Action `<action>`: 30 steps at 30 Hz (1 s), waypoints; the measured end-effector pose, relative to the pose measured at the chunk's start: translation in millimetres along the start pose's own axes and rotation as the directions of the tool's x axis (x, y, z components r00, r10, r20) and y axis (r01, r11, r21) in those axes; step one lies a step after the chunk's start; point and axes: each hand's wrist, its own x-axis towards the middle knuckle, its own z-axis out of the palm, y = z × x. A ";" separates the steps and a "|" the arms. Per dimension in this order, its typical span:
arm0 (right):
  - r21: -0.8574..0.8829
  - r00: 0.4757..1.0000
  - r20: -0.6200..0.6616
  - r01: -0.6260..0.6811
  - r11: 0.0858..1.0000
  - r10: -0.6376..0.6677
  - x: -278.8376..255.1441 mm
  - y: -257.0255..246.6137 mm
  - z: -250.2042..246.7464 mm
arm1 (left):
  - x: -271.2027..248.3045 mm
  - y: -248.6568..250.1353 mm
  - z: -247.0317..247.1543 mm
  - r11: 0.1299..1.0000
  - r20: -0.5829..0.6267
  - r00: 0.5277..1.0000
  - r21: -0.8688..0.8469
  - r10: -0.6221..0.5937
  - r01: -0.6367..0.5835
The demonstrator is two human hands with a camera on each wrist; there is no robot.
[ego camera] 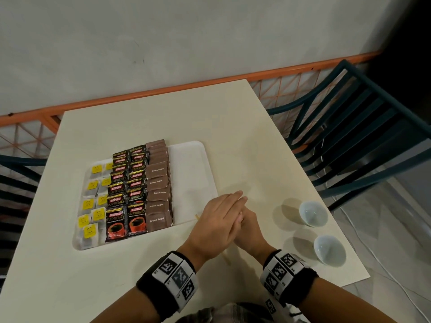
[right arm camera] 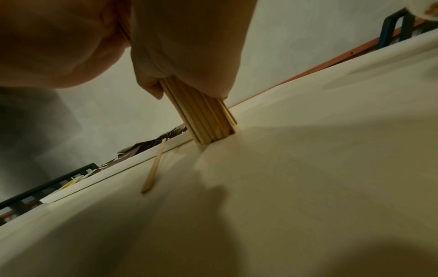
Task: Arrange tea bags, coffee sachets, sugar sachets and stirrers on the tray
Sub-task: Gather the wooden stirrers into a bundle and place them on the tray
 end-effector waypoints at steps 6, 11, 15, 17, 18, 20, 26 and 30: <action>0.121 0.989 -0.026 -0.141 0.983 0.146 2.7 -0.8 -6.5 | -1.6 -21.6 -15.4 0.938 -0.211 0.931 -0.242 -0.299 0.246; 0.149 0.970 -0.089 -0.210 0.966 0.225 5.4 -3.6 -18.0 | -30.8 -52.0 -0.3 0.928 0.136 0.953 -0.228 -0.269 0.295; 0.144 0.943 -0.141 -0.281 0.949 0.301 5.5 -1.4 -23.4 | -52.4 -58.7 24.4 0.995 0.374 0.927 -0.074 -0.040 0.073; 0.137 0.936 -0.144 -0.304 0.943 0.323 5.4 -1.7 -25.7 | -60.7 -62.7 30.8 0.999 0.329 0.944 -0.045 0.023 -0.008; 0.130 0.935 -0.140 -0.310 0.942 0.327 5.4 -2.9 -26.9 | -64.7 -63.5 32.6 0.999 0.301 0.953 -0.028 0.043 -0.036; 0.106 0.936 -0.136 -0.312 0.944 0.325 6.2 -5.0 -29.4 | -70.2 -60.2 32.4 1.000 0.298 0.954 -0.006 0.025 -0.024; 0.204 0.920 -0.077 -0.362 0.910 0.383 10.6 -12.8 -30.4 | -64.1 -55.3 20.6 0.802 0.021 0.888 -0.420 -0.460 0.425; 0.357 0.933 0.081 -0.355 0.864 0.349 12.9 -32.3 -15.3 | -48.0 -46.0 -7.9 0.504 -0.062 0.684 -0.724 -0.727 0.470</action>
